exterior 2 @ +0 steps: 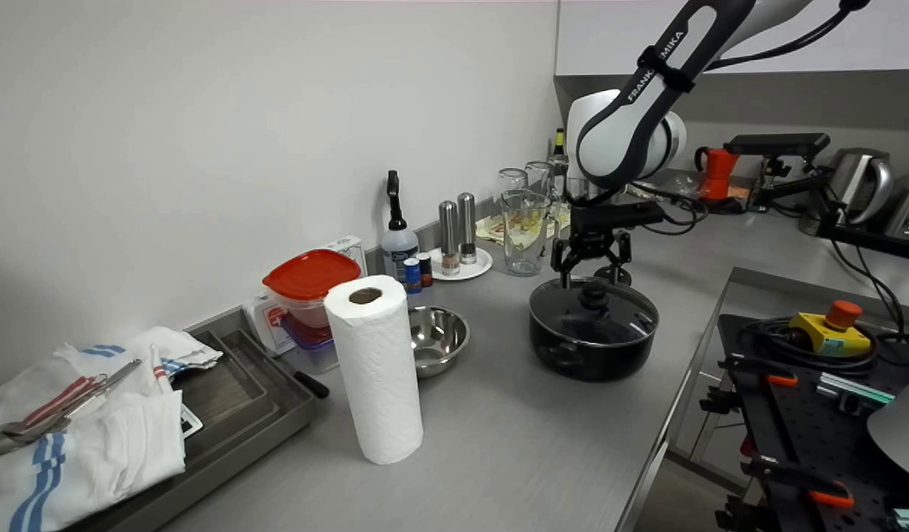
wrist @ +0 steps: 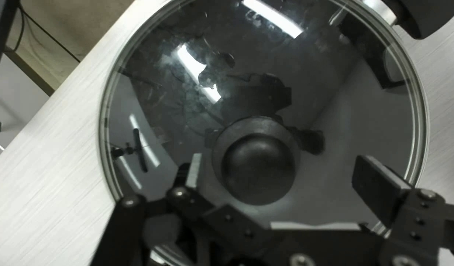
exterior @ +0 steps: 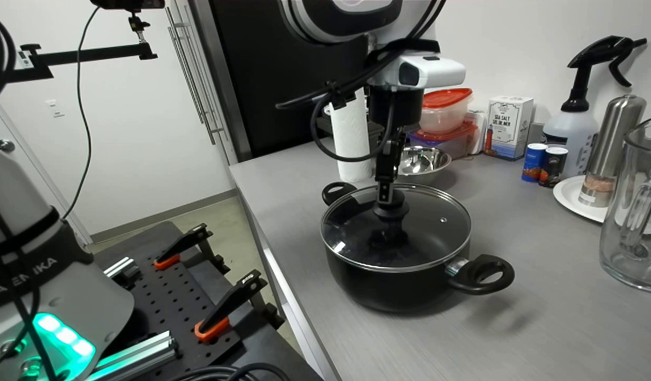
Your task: Uncover the pot
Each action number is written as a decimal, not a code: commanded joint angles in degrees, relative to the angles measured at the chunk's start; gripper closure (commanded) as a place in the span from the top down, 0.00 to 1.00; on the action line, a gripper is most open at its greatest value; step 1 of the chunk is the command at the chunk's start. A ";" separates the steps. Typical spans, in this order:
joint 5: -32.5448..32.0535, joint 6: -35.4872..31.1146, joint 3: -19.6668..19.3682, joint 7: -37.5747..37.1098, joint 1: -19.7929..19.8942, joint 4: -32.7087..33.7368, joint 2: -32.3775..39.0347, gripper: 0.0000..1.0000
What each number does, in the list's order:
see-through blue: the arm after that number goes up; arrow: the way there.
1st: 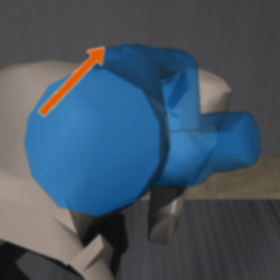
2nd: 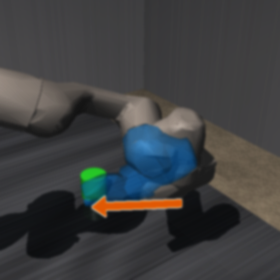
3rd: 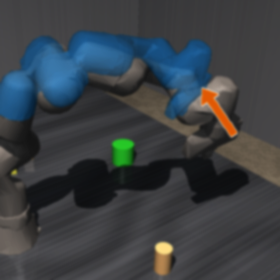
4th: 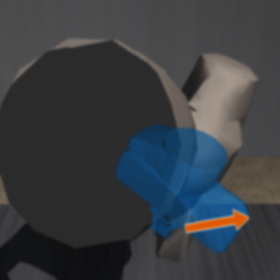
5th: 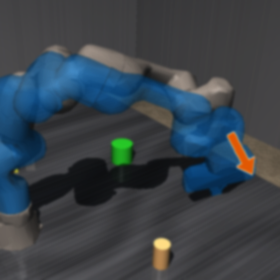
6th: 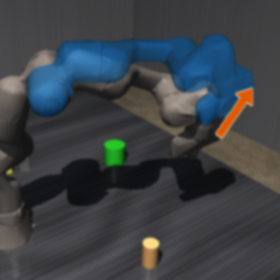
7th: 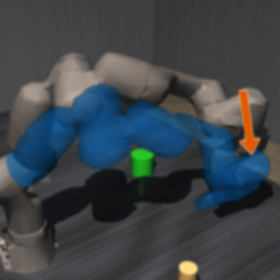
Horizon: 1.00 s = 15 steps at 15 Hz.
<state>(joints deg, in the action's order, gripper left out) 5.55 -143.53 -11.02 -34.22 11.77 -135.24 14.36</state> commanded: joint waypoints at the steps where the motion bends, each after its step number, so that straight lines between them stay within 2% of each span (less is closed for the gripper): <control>1: 1.66 1.97 -1.13 0.15 -1.16 2.57 1.94 1.00; 4: 2.21 2.57 -1.36 0.17 -1.08 3.09 2.49 1.00; 5: 2.38 2.74 -1.43 0.22 -1.05 3.26 2.63 0.95; 6: 2.51 2.89 -1.49 0.27 -1.04 3.36 2.72 0.74; 8: 2.73 3.06 -1.56 0.43 -1.03 3.54 2.91 0.69; 9: 2.79 3.14 -1.58 0.48 -1.04 3.60 2.96 0.64; 14: 2.89 4.03 -1.85 0.52 -1.00 3.84 2.82 0.26; 15: 2.95 4.09 -1.82 0.57 -0.99 3.87 2.83 0.25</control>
<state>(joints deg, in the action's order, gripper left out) 7.09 -140.75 -12.12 -34.20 11.77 -132.62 16.63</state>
